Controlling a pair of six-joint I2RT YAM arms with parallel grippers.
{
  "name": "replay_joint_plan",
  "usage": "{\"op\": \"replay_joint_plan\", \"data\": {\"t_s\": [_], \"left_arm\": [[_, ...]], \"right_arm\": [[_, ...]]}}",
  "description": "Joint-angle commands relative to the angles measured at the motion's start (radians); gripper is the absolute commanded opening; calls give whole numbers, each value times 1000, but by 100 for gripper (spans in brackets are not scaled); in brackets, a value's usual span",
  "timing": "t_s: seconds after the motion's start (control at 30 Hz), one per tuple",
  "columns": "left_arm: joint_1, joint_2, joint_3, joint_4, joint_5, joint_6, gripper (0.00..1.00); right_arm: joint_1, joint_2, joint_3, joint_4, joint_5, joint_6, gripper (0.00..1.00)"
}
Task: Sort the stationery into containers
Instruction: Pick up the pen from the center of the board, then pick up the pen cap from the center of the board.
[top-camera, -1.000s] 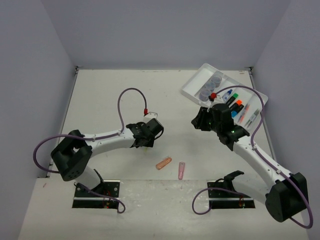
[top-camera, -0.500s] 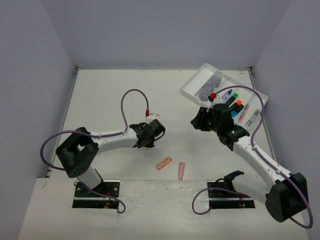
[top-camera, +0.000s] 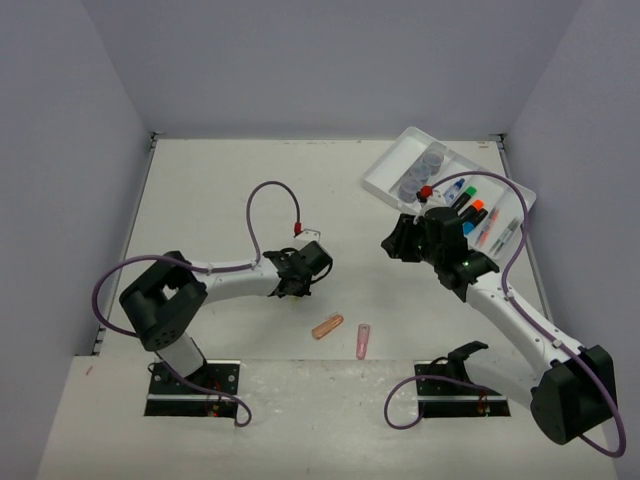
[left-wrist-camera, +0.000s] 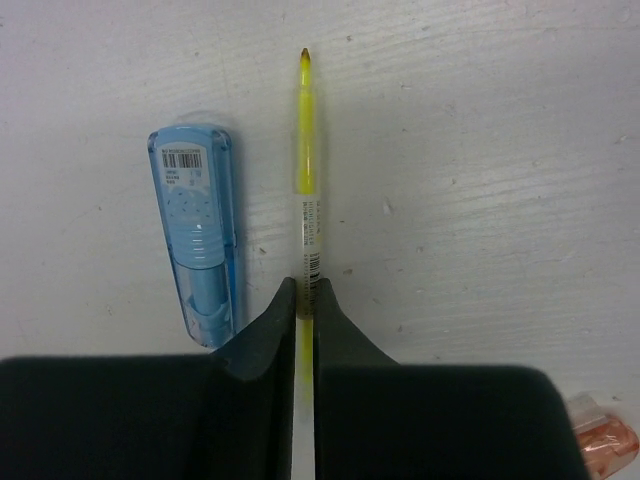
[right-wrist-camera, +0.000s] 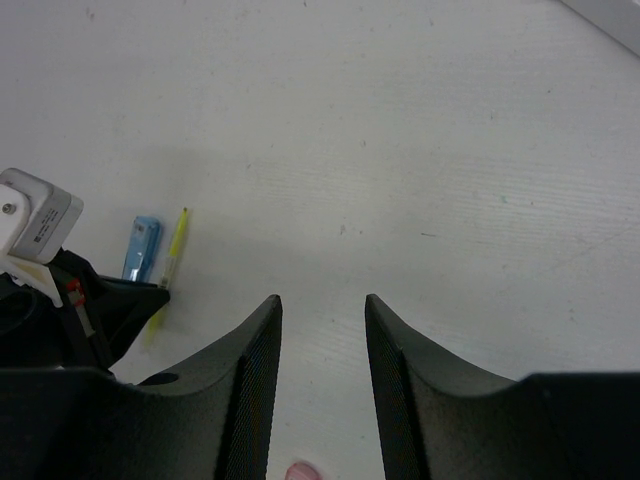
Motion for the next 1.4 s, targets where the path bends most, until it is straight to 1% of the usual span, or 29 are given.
{"op": "replay_joint_plan", "data": {"t_s": [0.0, 0.13, 0.23, 0.3, 0.47, 0.5, 0.57, 0.63, 0.67, 0.7, 0.73, 0.83, 0.9, 1.03, 1.13, 1.27, 1.37], "left_arm": [[-1, 19, -18, 20, 31, 3, 0], [-2, -38, -1, 11, 33, 22, 0], [-2, -158, 44, -37, -5, 45, 0], [-3, -295, 96, -98, -68, 49, 0], [-3, -544, 151, -241, -157, 70, 0], [-3, -592, 157, -263, -156, 82, 0], [-3, -718, 168, -308, -136, 129, 0], [-3, -809, 165, -324, -97, 170, 0], [-5, -878, 160, -324, -74, 204, 0], [-2, -912, 148, -318, -33, 220, 0], [-3, -971, 136, -307, -13, 235, 0], [-3, -1076, 63, -249, 30, 268, 0], [-2, -1126, 5, -214, 49, 275, 0], [-3, -1170, -108, -174, 41, 268, 0], [-2, -1178, -121, -162, 46, 258, 0], [-3, -1184, -127, -163, 24, 251, 0], [-3, -1184, -127, -163, 31, 251, 0]], "right_arm": [[1, -21, -15, 56, -21, -15, 40], [1, -30, -27, 75, -28, -10, 41], [1, -47, -41, 91, -44, -14, 43], [1, -41, -33, 83, -43, -22, 44], [28, 12, 4, 28, -48, -21, 42], [50, 16, 17, 20, -22, -17, 42], [134, 49, 48, -39, 71, 7, 41], [222, 79, 63, -74, 142, 42, 40], [295, 113, 70, -94, 175, 75, 40], [329, 133, 73, -101, 224, 89, 40], [376, 177, 80, -102, 234, 101, 39], [466, 284, 133, -131, 275, 103, 38], [530, 347, 187, -169, 322, 111, 37], [609, 413, 260, -228, 345, 116, 36], [636, 442, 273, -255, 353, 115, 36], [683, 460, 289, -290, 353, 17, 34], [684, 451, 283, -280, 338, -107, 34]]}}
